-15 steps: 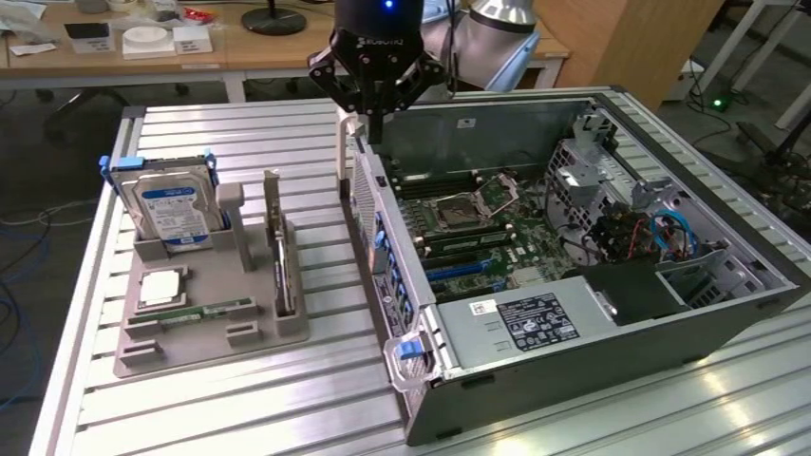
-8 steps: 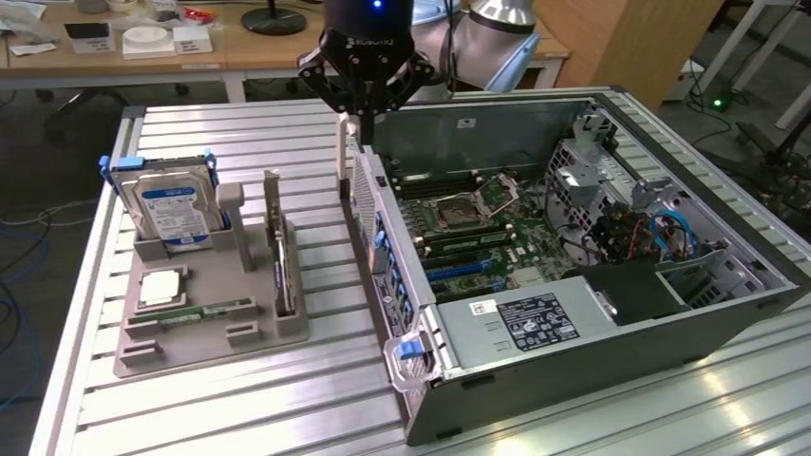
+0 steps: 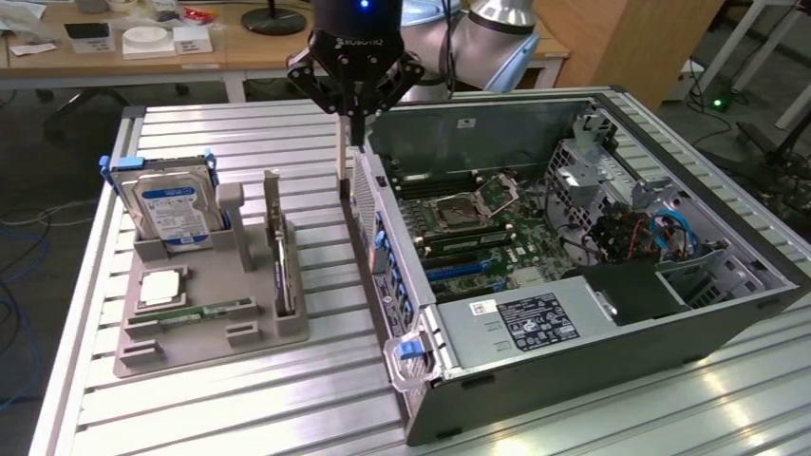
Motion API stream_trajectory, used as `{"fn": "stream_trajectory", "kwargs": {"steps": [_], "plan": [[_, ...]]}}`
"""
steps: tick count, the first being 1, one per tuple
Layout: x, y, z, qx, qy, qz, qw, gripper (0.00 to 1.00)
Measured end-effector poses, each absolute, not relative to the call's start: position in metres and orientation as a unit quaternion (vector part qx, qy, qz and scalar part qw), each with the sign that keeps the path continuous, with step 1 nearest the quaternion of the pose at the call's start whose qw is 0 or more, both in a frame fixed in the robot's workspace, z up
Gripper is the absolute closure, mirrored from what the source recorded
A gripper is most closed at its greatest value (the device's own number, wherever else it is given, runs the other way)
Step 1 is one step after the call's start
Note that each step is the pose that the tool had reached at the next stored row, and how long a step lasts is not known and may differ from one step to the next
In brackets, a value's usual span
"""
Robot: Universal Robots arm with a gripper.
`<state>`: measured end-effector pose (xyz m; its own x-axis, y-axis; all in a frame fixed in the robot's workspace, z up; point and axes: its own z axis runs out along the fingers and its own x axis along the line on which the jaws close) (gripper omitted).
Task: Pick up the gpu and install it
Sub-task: 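Reach for the gpu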
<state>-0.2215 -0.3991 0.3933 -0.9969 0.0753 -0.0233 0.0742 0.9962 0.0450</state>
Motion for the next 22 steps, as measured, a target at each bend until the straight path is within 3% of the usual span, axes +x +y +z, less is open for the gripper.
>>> {"fn": "stream_trajectory", "kwargs": {"steps": [22], "plan": [[-0.246, -0.399, 0.393, 0.037, 0.999, 0.022, 0.012, 0.89]]}}
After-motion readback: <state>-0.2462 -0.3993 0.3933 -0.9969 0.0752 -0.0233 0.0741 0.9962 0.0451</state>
